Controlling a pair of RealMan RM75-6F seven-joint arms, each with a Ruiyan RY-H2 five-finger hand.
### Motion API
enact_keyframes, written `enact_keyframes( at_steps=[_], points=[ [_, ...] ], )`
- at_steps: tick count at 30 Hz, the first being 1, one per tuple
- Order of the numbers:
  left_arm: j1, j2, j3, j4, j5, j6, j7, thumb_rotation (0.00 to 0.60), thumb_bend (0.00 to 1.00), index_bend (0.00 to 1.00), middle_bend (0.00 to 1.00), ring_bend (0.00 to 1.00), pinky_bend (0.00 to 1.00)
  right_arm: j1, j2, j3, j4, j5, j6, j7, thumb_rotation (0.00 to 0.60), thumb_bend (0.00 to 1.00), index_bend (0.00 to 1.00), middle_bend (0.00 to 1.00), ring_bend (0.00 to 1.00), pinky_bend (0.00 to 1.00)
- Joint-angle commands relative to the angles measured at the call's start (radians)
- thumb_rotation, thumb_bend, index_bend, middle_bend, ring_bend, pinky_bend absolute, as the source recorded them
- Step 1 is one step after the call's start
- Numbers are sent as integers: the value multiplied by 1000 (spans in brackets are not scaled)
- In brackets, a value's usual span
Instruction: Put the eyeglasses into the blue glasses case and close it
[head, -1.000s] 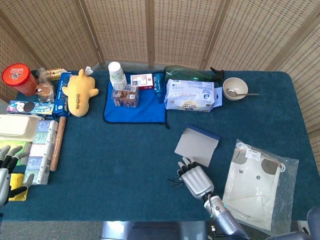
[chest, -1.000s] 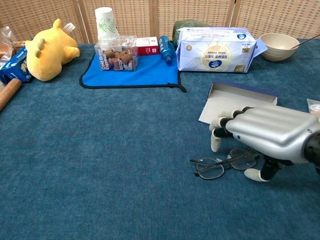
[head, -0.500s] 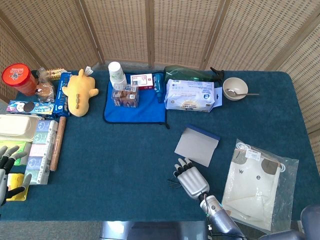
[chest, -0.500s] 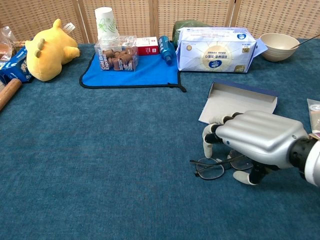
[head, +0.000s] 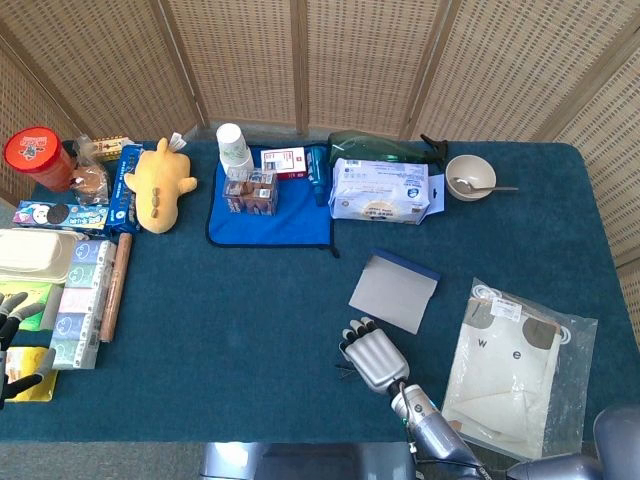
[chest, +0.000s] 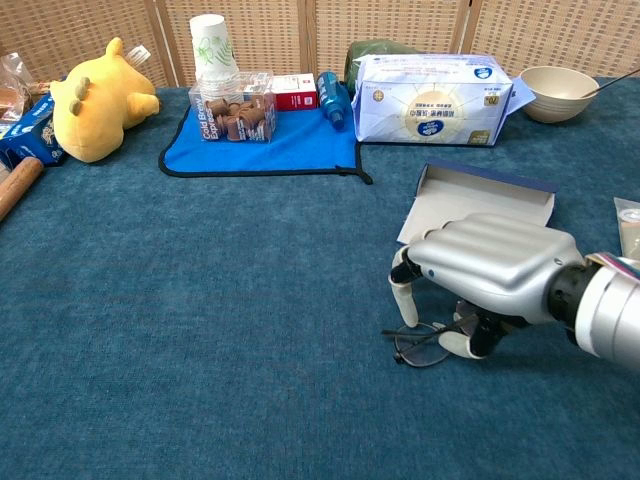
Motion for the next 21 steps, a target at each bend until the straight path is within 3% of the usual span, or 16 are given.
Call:
enact_keyframes(
  at_steps=[1,15,21],
  points=[
    [2,-1,1,1,-1,0,-1,600,295,215,137,0,0,3,-1,5,1,-2,-4,8,600,341,488,313,210,221],
    [10,2,0,3,3,13,-5,600,296,212,130,0,0,12,-10,19,25,16,-16,33,600,358,525,344,251,259],
    [12,3,0,1,9,18,-5,600,295,212,128,0,0,8,-13,22,42,-4,-15,63,600,412,611,417,331,315]
  ],
)
